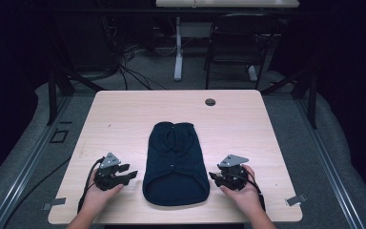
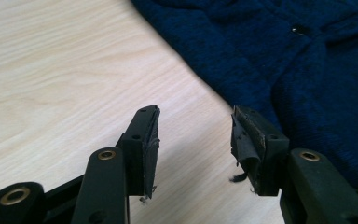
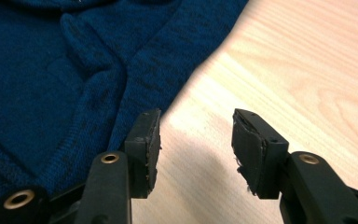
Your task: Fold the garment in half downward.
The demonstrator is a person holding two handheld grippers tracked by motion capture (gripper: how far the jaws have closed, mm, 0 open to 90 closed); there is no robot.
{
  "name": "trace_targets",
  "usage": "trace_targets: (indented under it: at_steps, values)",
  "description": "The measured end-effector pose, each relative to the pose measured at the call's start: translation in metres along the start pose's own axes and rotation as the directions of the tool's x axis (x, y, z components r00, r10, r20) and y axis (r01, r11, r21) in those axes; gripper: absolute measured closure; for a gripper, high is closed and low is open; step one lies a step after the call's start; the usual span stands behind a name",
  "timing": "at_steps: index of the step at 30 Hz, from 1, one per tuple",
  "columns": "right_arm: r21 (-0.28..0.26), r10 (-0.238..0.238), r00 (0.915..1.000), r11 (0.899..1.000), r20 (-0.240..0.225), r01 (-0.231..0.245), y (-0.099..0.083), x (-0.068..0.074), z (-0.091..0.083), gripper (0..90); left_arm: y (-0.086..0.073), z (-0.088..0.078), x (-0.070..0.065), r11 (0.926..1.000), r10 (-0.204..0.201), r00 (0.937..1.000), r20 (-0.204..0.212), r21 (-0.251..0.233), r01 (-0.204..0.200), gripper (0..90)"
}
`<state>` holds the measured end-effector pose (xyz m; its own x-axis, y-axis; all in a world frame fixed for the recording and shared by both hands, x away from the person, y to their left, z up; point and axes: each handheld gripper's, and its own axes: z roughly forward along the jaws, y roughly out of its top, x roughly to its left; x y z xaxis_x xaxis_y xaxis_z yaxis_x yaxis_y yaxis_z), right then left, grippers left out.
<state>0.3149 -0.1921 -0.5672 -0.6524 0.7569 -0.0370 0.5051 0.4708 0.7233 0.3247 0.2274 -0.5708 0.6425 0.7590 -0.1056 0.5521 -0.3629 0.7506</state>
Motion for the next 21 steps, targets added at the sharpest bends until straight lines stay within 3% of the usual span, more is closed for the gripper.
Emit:
trace_targets:
  at_steps: [5, 7, 9, 14, 16, 18, 21]
  values:
    - [-0.019, -0.012, 0.9999, 1.0, -0.003, 0.012, 0.002, 0.002, 0.002, 55.3, 0.005, 0.004, -0.001, 1.0, -0.003, 1.0, 0.006, -0.005, 0.003, 51.5]
    - [-0.023, -0.01, 0.9997, 1.0, -0.024, 0.009, 0.003, 0.002, 0.002, 59.7, 0.005, 0.004, -0.002, 1.0, -0.003, 1.0, 0.004, -0.002, 0.003, 51.9]
    - [-0.028, -0.011, 0.9986, 1.0, -0.052, 0.009, 0.004, 0.002, 0.002, 62.0, 0.005, 0.006, -0.003, 1.0, -0.004, 0.9999, 0.012, 0.002, 0.004, 53.8]
    - [-0.024, -0.029, 0.998, 0.999, -0.055, 0.028, 0.016, 0.007, 0.008, 66.1, 0.015, 0.015, -0.008, 0.9997, -0.024, 0.9988, 0.043, 0.004, 0.024, 57.1]
    - [-0.027, -0.048, 0.9971, 0.999, -0.059, 0.047, 0.023, 0.01, 0.011, 71.3, 0.024, 0.02, -0.015, 0.9998, 0.021, 0.9995, 0.025, 0.004, -0.021, 57.1]
    - [-0.029, -0.054, 0.9964, 0.998, -0.065, 0.052, 0.026, 0.012, 0.014, 73.5, 0.026, 0.023, -0.017, 0.9996, 0.03, 0.9992, 0.026, 0.001, -0.03, 57.1]
    - [0.014, -0.127, 0.9889, 0.992, -0.077, 0.129, 0.035, 0.021, 0.027, 75.7, 0.033, 0.033, -0.023, 0.9983, 0.058, 0.9975, 0.039, 0.004, -0.059, 62.7]
